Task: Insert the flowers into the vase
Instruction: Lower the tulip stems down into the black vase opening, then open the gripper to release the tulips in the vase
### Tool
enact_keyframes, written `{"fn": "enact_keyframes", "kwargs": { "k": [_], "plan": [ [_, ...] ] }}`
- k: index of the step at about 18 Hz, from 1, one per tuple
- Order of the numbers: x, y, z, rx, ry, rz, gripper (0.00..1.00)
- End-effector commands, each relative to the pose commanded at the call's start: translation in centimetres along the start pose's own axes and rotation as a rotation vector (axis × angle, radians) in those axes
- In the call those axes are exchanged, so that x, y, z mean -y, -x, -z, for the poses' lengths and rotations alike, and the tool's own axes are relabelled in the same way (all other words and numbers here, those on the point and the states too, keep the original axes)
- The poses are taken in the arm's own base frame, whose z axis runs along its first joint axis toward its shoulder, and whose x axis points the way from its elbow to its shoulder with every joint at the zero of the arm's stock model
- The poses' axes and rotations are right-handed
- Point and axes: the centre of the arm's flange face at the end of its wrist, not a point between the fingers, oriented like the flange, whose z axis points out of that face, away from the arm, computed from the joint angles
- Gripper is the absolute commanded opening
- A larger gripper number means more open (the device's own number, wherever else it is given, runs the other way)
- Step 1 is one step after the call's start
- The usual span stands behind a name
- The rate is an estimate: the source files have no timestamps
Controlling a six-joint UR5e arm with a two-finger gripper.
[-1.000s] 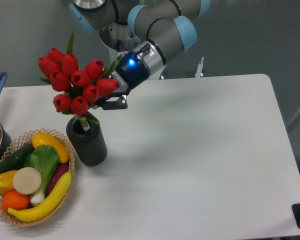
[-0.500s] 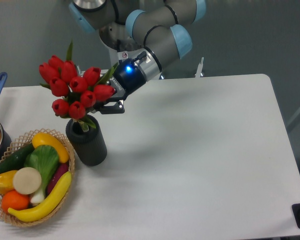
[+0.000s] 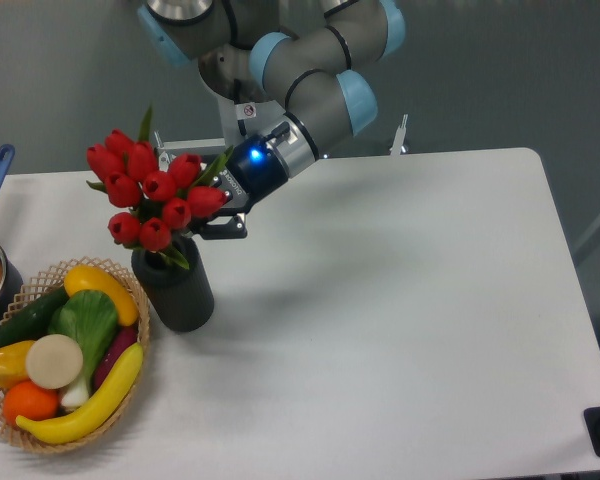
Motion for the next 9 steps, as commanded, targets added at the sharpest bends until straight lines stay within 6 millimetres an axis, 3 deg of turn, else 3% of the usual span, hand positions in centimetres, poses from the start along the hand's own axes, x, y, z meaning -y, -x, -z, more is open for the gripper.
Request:
{"fn": "enact_keyframes", "kwargs": {
  "k": [3,9],
  "plan": [
    [-1.2,-0.2,0.0,0.006,0.049,-0.005,0.37],
    [-1.6,-0.3,-0.1,0.005,0.054,-0.009,0.48]
  ]
}}
